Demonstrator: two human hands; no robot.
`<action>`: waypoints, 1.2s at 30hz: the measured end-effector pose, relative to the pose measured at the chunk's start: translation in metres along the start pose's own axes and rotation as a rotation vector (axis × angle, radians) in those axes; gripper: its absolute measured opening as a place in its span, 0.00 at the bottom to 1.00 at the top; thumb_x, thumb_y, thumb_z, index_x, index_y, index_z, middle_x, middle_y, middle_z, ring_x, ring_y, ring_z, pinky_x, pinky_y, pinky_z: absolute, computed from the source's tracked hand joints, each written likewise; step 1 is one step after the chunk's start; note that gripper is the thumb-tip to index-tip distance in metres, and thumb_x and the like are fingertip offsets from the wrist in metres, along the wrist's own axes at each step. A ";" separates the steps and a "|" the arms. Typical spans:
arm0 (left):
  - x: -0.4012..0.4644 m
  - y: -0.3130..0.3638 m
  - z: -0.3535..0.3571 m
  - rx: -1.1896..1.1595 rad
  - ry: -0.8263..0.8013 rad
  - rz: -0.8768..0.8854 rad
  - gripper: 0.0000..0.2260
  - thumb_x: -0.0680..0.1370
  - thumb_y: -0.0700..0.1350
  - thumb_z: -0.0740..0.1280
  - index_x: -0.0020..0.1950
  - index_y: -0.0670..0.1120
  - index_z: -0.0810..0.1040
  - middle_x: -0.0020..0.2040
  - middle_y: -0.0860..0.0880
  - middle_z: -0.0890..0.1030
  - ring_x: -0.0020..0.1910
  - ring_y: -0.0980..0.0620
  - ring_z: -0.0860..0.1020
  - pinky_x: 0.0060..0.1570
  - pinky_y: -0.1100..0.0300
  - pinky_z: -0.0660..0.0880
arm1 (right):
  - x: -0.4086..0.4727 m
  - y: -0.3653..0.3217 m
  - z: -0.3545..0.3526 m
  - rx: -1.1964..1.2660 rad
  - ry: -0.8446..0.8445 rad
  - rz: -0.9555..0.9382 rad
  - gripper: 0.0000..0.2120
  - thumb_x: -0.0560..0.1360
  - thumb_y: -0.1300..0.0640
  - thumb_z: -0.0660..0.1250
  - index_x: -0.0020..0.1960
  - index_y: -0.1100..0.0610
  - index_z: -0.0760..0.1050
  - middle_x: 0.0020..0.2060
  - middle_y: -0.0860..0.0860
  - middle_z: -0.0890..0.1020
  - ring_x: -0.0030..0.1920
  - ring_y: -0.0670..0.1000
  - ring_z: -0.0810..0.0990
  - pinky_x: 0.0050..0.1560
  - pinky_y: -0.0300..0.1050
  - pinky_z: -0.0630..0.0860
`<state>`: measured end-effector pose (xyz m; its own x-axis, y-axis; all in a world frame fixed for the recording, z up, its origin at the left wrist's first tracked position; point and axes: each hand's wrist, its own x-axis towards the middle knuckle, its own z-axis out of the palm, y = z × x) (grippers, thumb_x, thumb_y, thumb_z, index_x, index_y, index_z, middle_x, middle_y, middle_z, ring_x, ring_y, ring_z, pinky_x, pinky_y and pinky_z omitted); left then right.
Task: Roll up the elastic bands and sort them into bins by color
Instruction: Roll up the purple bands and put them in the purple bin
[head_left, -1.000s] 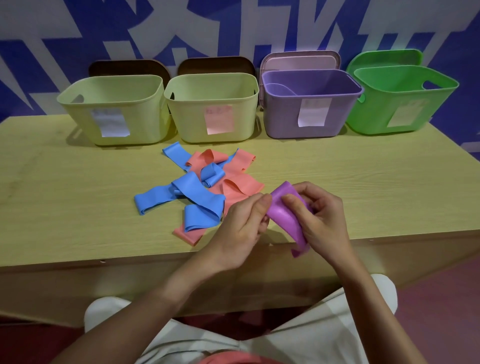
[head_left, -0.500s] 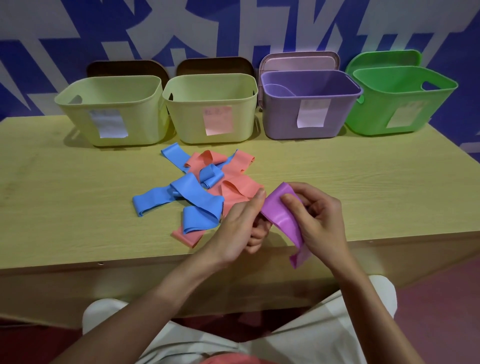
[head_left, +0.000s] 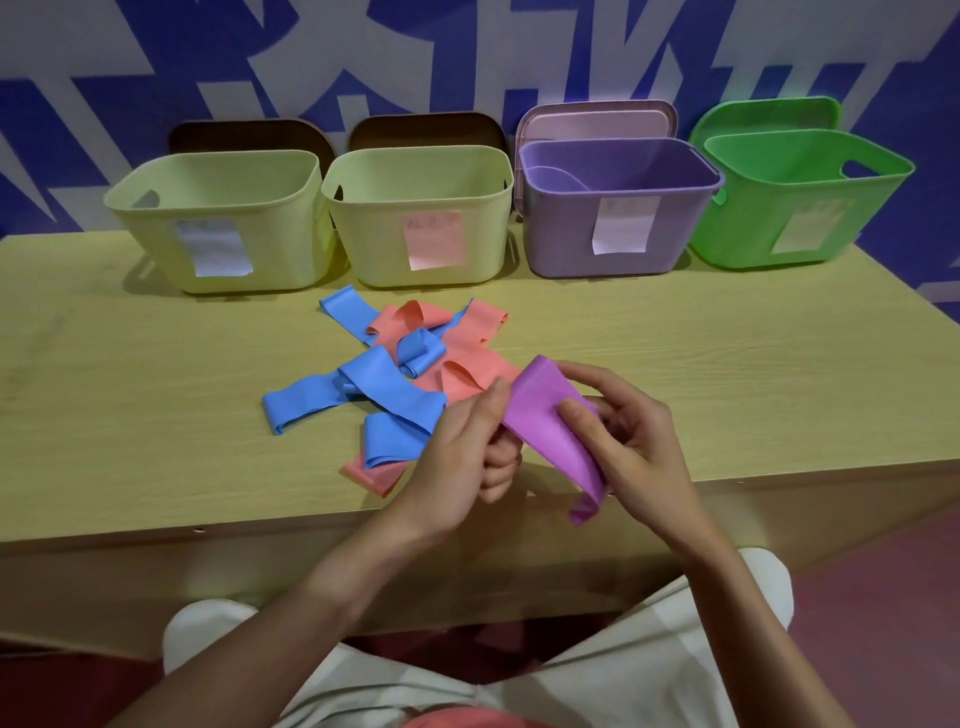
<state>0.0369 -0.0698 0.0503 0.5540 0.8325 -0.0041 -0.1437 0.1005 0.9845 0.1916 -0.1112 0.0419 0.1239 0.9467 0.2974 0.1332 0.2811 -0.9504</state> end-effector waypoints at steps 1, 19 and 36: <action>0.000 0.003 -0.001 -0.088 -0.025 -0.035 0.17 0.79 0.53 0.54 0.33 0.46 0.60 0.24 0.54 0.55 0.20 0.58 0.53 0.22 0.69 0.54 | 0.000 -0.001 -0.001 0.001 -0.002 -0.005 0.12 0.77 0.56 0.65 0.60 0.51 0.76 0.24 0.47 0.74 0.23 0.42 0.67 0.24 0.34 0.64; 0.003 -0.002 -0.006 0.087 -0.021 -0.181 0.23 0.82 0.53 0.53 0.30 0.45 0.66 0.24 0.51 0.58 0.21 0.56 0.54 0.23 0.67 0.54 | -0.001 -0.007 0.000 -0.095 -0.018 0.022 0.09 0.79 0.64 0.63 0.51 0.54 0.79 0.32 0.40 0.81 0.24 0.39 0.76 0.22 0.30 0.69; -0.005 0.000 -0.007 -0.280 -0.126 -0.265 0.18 0.77 0.57 0.56 0.31 0.48 0.64 0.25 0.54 0.53 0.21 0.59 0.51 0.22 0.68 0.50 | 0.004 0.003 0.004 0.101 -0.110 0.017 0.10 0.76 0.57 0.65 0.58 0.53 0.77 0.30 0.47 0.77 0.27 0.40 0.67 0.28 0.31 0.64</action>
<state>0.0281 -0.0705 0.0492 0.6958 0.6860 -0.2127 -0.1902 0.4616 0.8665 0.1886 -0.1056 0.0396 0.0165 0.9615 0.2743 0.0320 0.2737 -0.9613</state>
